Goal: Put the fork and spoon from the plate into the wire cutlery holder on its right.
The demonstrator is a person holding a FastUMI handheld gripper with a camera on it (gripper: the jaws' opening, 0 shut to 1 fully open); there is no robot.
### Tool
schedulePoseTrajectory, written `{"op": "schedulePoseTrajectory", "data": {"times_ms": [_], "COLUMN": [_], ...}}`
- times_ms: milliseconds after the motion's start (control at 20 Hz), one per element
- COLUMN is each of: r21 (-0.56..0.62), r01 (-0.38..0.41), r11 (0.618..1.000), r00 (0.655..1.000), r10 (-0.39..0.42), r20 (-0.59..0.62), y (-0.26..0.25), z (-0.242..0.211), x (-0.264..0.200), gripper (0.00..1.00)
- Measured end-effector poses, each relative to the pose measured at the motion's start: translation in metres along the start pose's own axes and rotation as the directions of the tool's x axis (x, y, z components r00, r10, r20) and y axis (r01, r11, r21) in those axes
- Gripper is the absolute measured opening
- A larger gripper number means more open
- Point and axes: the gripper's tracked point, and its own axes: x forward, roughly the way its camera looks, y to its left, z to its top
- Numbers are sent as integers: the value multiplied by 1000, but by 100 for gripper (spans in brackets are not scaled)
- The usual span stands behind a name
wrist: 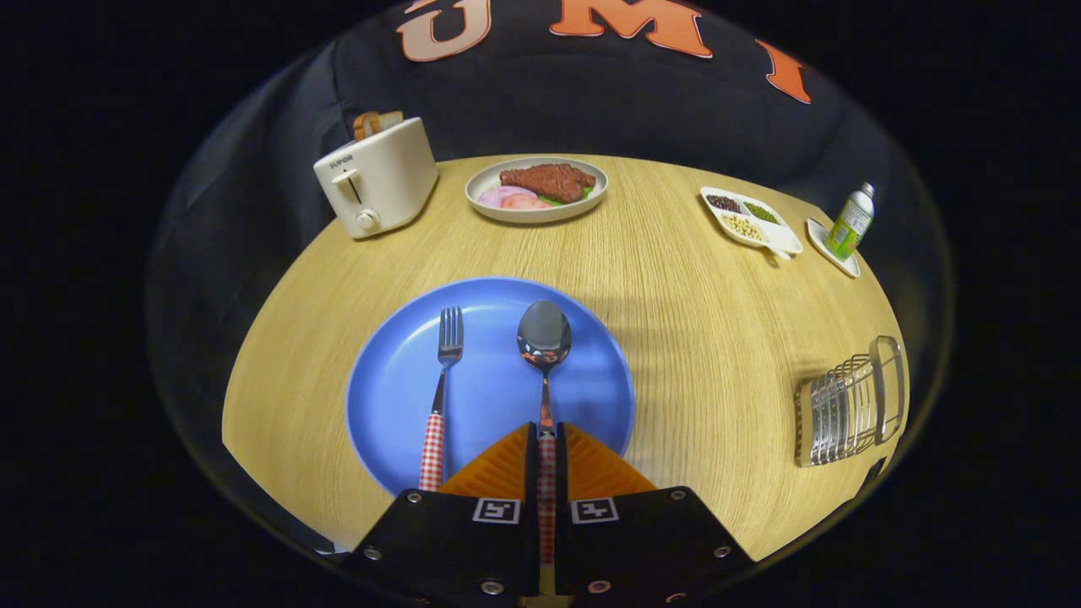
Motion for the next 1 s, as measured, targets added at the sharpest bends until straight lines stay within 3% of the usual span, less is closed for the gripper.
{"op": "schedulePoseTrajectory", "data": {"times_ms": [500, 800, 1000], "r21": [9, 49, 70], "r01": [35, 101, 158], "r11": [999, 994, 985], "r00": [978, 972, 976], "r10": [-37, -109, -167], "r20": [204, 207, 141], "y": [-64, -126, -169], "z": [70, 74, 58], "x": [-93, -133, -146], "gripper": [7, 7, 7]}}
